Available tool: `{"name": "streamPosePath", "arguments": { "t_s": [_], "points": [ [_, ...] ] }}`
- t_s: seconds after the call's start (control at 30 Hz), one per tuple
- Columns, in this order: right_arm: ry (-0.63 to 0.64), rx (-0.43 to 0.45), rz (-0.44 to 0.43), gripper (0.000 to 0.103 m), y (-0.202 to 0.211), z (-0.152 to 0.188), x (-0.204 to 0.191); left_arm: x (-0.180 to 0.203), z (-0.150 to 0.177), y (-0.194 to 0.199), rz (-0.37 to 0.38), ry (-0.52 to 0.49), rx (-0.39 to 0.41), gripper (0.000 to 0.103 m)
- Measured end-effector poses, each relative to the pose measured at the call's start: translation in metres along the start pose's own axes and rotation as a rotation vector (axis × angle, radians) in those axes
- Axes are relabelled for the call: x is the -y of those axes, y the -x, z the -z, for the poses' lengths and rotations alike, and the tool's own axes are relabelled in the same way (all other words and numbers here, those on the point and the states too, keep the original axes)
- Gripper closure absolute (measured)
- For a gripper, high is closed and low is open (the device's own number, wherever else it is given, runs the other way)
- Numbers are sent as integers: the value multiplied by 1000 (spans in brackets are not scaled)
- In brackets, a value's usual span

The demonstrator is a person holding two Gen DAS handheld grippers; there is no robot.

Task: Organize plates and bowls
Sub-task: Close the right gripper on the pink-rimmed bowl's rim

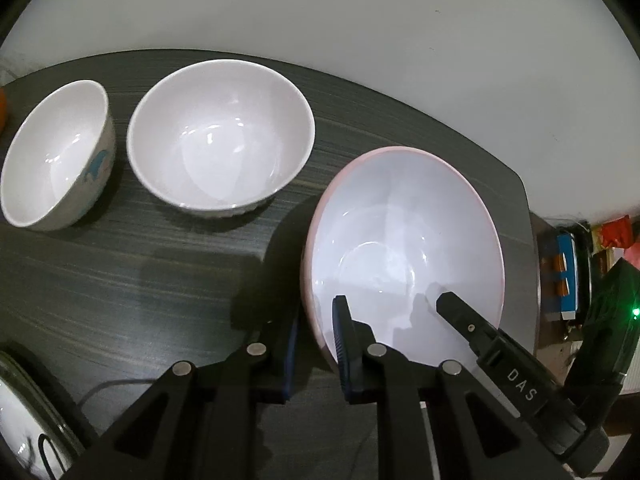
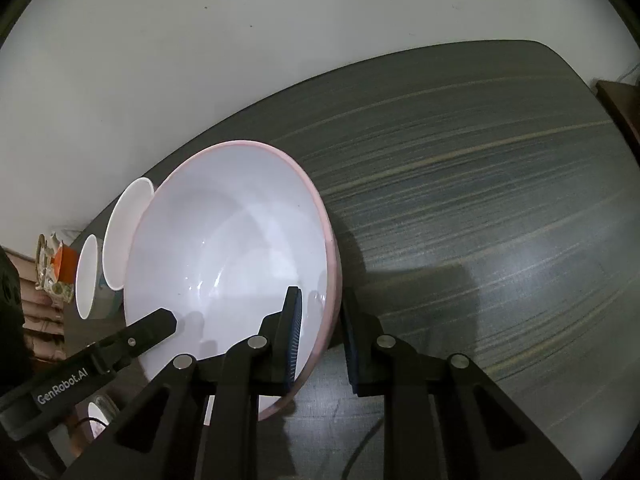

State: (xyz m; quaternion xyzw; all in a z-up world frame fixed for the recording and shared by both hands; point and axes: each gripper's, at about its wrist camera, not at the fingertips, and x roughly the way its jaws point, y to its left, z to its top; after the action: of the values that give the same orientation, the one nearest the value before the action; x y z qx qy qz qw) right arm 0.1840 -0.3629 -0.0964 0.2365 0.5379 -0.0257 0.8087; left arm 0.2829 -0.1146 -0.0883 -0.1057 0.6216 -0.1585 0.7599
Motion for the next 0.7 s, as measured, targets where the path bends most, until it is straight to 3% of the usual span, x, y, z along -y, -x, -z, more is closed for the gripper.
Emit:
{"name": "streamPosePath", "arguments": {
  "t_s": [0.27,0.7],
  "points": [
    [13,5,-4,84,13,18,-16,-14,30,39,-6,-17,24,87],
    [48,-12,-54,84,49,80,-46,-40,99,92,-36,-21,53,86]
  ]
}}
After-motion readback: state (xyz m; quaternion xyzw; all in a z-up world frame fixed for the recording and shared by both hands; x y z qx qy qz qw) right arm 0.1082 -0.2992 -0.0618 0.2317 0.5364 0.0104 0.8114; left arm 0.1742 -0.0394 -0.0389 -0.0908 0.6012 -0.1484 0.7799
